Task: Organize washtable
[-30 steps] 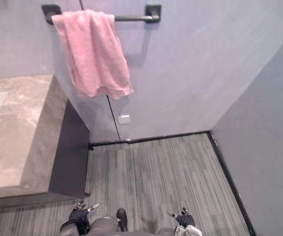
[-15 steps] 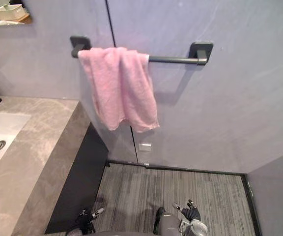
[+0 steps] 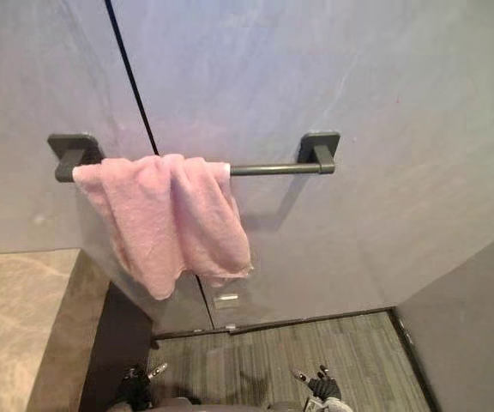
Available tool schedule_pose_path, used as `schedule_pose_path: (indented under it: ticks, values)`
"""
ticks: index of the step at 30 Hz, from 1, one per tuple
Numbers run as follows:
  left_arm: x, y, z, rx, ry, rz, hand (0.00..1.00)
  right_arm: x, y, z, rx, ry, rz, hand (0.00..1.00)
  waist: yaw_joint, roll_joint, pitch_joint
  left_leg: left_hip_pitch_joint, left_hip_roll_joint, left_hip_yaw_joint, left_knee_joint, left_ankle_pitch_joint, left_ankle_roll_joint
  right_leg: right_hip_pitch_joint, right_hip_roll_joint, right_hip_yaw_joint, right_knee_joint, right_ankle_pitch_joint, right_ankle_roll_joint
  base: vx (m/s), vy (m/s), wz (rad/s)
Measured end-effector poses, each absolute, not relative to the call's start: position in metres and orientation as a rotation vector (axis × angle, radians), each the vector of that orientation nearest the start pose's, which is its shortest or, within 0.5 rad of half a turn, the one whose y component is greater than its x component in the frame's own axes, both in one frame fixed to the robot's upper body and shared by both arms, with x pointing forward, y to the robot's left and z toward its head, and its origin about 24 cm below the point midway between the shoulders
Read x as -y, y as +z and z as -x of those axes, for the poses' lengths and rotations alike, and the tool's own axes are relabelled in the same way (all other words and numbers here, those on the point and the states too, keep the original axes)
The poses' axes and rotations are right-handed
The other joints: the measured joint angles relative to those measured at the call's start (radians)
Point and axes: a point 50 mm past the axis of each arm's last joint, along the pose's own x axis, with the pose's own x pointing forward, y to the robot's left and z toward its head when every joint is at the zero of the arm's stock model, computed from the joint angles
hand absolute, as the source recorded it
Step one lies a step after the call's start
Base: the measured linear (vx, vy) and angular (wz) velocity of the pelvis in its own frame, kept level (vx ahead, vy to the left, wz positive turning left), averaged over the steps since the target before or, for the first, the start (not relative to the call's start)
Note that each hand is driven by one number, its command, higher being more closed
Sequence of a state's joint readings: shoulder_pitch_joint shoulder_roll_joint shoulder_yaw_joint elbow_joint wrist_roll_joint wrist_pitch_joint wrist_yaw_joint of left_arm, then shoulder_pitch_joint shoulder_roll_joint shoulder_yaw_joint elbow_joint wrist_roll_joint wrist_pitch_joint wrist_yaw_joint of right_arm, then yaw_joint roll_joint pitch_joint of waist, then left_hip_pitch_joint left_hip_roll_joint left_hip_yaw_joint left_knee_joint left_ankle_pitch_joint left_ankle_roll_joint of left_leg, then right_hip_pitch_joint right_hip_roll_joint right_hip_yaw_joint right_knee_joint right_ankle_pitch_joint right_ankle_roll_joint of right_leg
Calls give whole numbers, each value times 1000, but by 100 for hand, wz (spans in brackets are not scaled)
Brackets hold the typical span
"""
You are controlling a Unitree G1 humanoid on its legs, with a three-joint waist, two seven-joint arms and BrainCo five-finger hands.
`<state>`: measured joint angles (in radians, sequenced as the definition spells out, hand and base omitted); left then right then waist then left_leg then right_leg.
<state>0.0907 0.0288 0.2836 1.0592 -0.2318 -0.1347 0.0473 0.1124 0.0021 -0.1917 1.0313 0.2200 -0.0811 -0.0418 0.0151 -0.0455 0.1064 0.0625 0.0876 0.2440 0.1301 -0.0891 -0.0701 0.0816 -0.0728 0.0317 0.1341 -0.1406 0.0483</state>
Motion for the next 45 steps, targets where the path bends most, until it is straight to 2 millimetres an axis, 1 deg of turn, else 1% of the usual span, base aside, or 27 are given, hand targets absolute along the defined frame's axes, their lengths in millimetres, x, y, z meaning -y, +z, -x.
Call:
schedule_pose_path:
  ticks: [2, 4, 5, 6, 8, 13, 15, 17, 19, 21, 22, 23, 26, 29, 30, 31, 32, 34, 36, 39, 43, 45]
  values:
    - [-202, -160, -91, -985, 474, 267, 0, 181, -163, -88, -1041, -379, -261, 0, 0, 6, -3, 19, -12, 3, -26, 5, 7, 12, -9, 0, -12, 1, 4, 52, 77, -1]
    - [-197, -161, -90, -998, 438, 248, 0, 185, -163, -86, -1047, -384, -248, 0, 0, 20, -8, 33, -23, -2, -52, 13, 17, 21, -14, -2, -23, 1, 9, 33, 39, 6]
    - [-196, -161, -90, -1003, 432, 245, 0, 186, -163, -85, -1050, -387, -249, 0, 0, 22, -10, 36, -25, -5, -63, 19, 16, 22, -15, -3, -24, 1, 9, -5, 5, 10]
    - [-193, -162, -88, -1016, 419, 241, 0, 187, -163, -86, -1051, -399, -255, 0, -1, 28, -14, 41, -35, -18, -87, 34, 16, 21, -14, -7, -26, 1, 9, -11, -3, 16]
    - [-189, -162, -90, -1018, 393, 232, 0, 191, -164, -85, -1058, -410, -249, 0, -3, 42, -16, 47, -37, -45, -117, 55, 14, 21, -10, -18, -29, 1, 9, -30, -41, 22]
    - [-185, -162, -92, -1015, 370, 202, 0, 197, -164, -85, -1068, -412, -232, 0, -1, 43, -16, 52, -35, -91, -158, 84, 12, 23, 0, -44, -32, 1, 8, -37, -50, 20]
    - [-185, -160, -96, -996, 356, 177, 0, 197, -164, -85, -1067, -411, -225, 0, -1, 41, -15, 51, -37, -108, -168, 89, 13, 23, -1, -57, -32, 1, 8, -45, -35, 18]
    - [-184, -152, -100, -926, 341, 160, 0, 195, -164, -87, -1066, -386, -200, 0, 1, 37, -16, 49, -40, -117, -168, 89, 13, 23, -2, -62, -32, 1, 8, -30, -13, 11]
    - [-179, -136, -111, -794, 317, 186, 0, 194, -163, -89, -1049, -382, -186, 0, 0, 31, -13, 40, -47, -147, -181, 103, 18, 23, -8, -90, -35, 1, 9, -15, -17, 31]
    - [-171, -123, -122, -705, 290, 215, 0, 193, -162, -90, -1039, -366, -174, 0, 2, 26, -9, 40, -53, -168, -204, 118, 21, 23, -13, -109, -35, -2, 12, -10, -13, 32]
    - [-170, -120, -123, -684, 288, 227, 0, 192, -162, -90, -1040, -365, -173, 0, 4, 25, -9, 40, -55, -170, -205, 119, 22, 23, -14, -111, -34, -2, 13, 2, -1, 18]
    - [-167, -111, -126, -639, 280, 244, 0, 191, -162, -90, -1039, -359, -173, 0, 6, 24, -9, 40, -57, -173, -206, 119, 22, 24, -16, -114, -34, -4, 15, 8, 4, 9]
    - [-171, -90, -136, -509, 280, 269, 0, 190, -160, -91, -1022, -357, -175, 0, 6, 28, -9, 41, -61, -180, -213, 122, 25, 28, -20, -122, -34, -6, 17, 13, -2, 8]
    - [-172, -78, -144, -440, 277, 280, 0, 190, -160, -90, -1016, -356, -174, 0, 8, 31, -10, 53, -61, -185, -219, 123, 25, 40, -20, -136, -35, -8, 16, 6, -17, 6]
    - [-172, -72, -149, -404, 272, 280, 0, 189, -160, -90, -1014, -351, -172, 0, 8, 31, -10, 55, -61, -187, -220, 123, 25, 43, -20, -140, -34, -10, 15, -15, -33, 5]
    - [-172, -63, -153, -361, 266, 282, 0, 186, -159, -91, -1011, -335, -168, 0, 11, 32, -10, 55, -59, -187, -220, 123, 25, 43, -19, -140, -34, -10, 15, -12, -27, 4]
    - [-171, -60, -155, -346, 263, 283, 0, 185, -159, -91, -1008, -333, -166, 0, 13, 32, -10, 55, -59, -187, -220, 123, 25, 43, -19, -141, -34, -10, 15, -23, -32, 0]
    - [-170, -45, -163, -269, 251, 271, 0, 185, -159, -89, -1005, -336, -166, 0, 27, 33, -11, 57, -56, -187, -220, 123, 25, 47, -17, -142, -35, -10, 14, 0, 0, 0]
    - [-171, -36, -166, -227, 259, 264, 0, 185, -159, -89, -1005, -335, -165, 0, 28, 33, -11, 61, -55, -188, -219, 123, 25, 53, -18, -145, -36, -10, 14, -12, -12, 2]
    - [-171, -26, -164, -185, 289, 239, 0, 185, -157, -89, -998, -328, -152, 0, 29, 33, -13, 62, -53, -188, -219, 123, 25, 54, -19, -145, -36, -10, 15, -34, -22, 0]
    - [-172, -18, -160, -155, 306, 214, 0, 184, -157, -87, -998, -341, -148, 0, 31, 30, -22, 62, -52, -187, -217, 123, 25, 55, -20, -145, -35, -10, 15, -25, -14, 0]
    - [-173, -9, -161, -117, 320, 194, 0, 184, -158, -85, -1003, -343, -149, 0, 33, 28, -27, 64, -51, -185, -215, 123, 25, 57, -20, -144, -35, -10, 15, -15, -9, -1]
